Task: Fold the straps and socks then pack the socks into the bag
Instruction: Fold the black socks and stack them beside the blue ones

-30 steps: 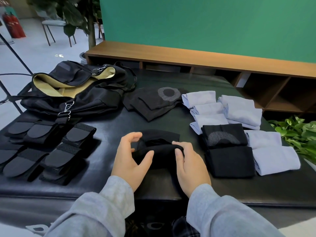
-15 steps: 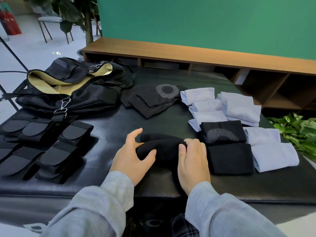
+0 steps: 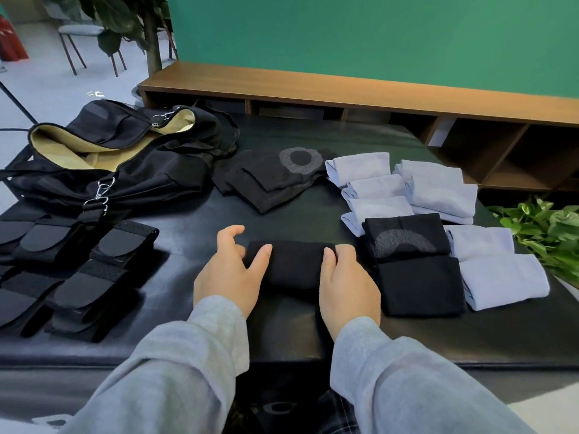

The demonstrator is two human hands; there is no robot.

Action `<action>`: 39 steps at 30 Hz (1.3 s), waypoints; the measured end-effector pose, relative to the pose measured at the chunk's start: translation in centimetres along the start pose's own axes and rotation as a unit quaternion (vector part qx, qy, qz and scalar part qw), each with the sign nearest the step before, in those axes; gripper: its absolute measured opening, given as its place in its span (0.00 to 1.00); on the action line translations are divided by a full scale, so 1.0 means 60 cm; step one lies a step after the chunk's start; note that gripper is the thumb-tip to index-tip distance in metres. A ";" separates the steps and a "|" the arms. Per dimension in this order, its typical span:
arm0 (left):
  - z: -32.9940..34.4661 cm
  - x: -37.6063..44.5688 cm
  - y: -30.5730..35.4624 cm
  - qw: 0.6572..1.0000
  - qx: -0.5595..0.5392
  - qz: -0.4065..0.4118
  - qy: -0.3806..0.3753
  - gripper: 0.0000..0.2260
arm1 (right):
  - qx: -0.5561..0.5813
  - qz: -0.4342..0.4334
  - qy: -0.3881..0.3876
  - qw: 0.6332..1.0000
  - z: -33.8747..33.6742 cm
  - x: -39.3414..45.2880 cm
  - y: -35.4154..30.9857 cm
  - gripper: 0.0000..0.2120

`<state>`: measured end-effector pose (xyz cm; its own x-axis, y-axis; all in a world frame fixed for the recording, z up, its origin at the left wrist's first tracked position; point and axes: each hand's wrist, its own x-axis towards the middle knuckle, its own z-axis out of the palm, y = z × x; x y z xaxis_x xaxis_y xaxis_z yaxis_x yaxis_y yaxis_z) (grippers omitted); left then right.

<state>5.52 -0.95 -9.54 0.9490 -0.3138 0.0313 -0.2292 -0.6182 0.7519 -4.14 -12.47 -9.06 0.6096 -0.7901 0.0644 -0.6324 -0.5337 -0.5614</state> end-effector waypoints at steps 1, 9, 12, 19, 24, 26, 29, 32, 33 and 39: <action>0.001 0.000 0.002 1.000 0.018 0.012 0.013 0.23 | -0.009 -0.001 0.003 1.000 0.002 0.002 0.000 0.12; 0.011 0.000 0.004 0.979 0.165 0.119 -0.005 0.17 | 0.014 -0.012 0.034 0.999 0.001 -0.004 -0.003 0.17; 0.006 -0.006 0.008 0.982 0.141 0.127 -0.010 0.13 | 0.018 -0.010 0.003 1.000 -0.002 -0.006 -0.004 0.18; -0.006 -0.047 0.018 0.988 -0.107 0.112 -0.016 0.08 | 0.017 -0.107 -0.033 0.994 -0.019 -0.039 0.009 0.19; 0.010 -0.060 0.053 0.969 -0.149 0.195 -0.009 0.17 | 0.138 -0.083 0.027 0.986 -0.063 -0.053 0.028 0.10; 0.020 -0.067 0.072 0.962 -0.155 0.222 -0.020 0.18 | 0.202 -0.050 0.042 0.977 -0.092 -0.050 0.039 0.08; 0.041 -0.084 0.102 0.958 -0.154 0.234 -0.063 0.17 | 0.231 -0.073 0.098 0.965 -0.126 -0.036 0.066 0.09; 0.064 -0.101 0.126 0.951 -0.155 0.247 -0.103 0.16 | 0.227 -0.079 0.138 0.961 -0.148 -0.016 0.098 0.10; 0.071 -0.107 0.133 0.948 -0.148 0.254 -0.120 0.14 | 0.226 -0.075 0.148 0.960 -0.152 -0.009 0.109 0.10; 0.111 -0.128 0.145 0.933 -0.069 0.274 -0.223 0.18 | 0.198 -0.080 0.226 0.950 -0.169 0.009 0.169 0.10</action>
<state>-5.19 -8.71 -7.60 0.5050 -0.8436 0.1825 -0.5943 -0.1865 0.7823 -15.08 -21.41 -6.35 0.3577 -0.8052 0.4730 -0.2655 -0.5733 -0.7751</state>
